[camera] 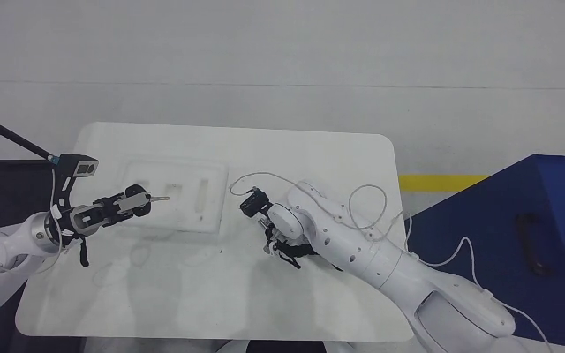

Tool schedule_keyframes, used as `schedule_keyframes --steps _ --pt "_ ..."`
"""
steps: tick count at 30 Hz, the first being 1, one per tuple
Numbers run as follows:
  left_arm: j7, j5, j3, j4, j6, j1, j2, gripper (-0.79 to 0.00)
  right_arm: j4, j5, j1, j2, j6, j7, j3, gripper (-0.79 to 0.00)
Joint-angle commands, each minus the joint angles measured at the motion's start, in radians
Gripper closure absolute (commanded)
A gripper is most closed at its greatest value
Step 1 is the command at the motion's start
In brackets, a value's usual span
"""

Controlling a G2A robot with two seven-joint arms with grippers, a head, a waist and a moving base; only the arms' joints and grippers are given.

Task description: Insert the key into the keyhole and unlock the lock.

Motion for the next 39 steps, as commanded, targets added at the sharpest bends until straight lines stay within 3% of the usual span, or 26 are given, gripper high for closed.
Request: schedule_keyframes --steps 1,2,3,4,6,7,8,18,24,39 --pt "0.0 0.0 0.0 0.0 0.0 0.0 0.0 0.0 0.016 -0.001 0.003 -0.006 -0.001 0.001 -0.003 -0.671" --pt "0.0 0.0 0.0 0.0 0.0 0.0 0.0 0.0 0.027 -0.005 0.005 -0.01 0.0 0.005 -0.006 -0.579" --pt "0.0 0.0 0.0 0.0 0.0 0.0 0.0 0.0 0.038 -0.015 0.008 -0.014 0.008 0.01 -0.01 -0.56" --pt "0.0 0.0 0.0 0.0 0.0 0.0 0.0 0.0 0.046 -0.022 0.01 -0.018 0.015 0.015 -0.015 -0.474" --pt "0.0 0.0 0.0 0.0 0.0 0.0 0.0 0.0 0.057 -0.021 0.013 -0.026 0.019 0.017 -0.018 -0.28" --pt "0.0 0.0 0.0 0.0 0.0 0.0 0.0 0.0 0.064 -0.022 0.015 -0.03 0.019 0.018 -0.019 -0.089" --pt "0.0 0.0 0.0 0.0 0.0 0.0 0.0 0.0 0.069 -0.023 0.017 -0.033 0.02 0.018 -0.02 0.0" --pt "0.0 0.0 0.0 0.0 0.0 0.0 0.0 0.0 0.086 -0.034 0.01 -0.054 0.034 0.002 -0.008 0.0" --pt "0.0 0.0 0.0 0.0 0.0 0.0 0.0 0.0 0.068 0.018 -0.019 -0.036 -0.021 -0.052 0.067 0.0" --pt "0.0 0.0 0.0 0.0 0.0 0.0 0.0 0.0 -0.14 -0.284 -0.096 -0.011 0.015 0.016 0.018 0.0"
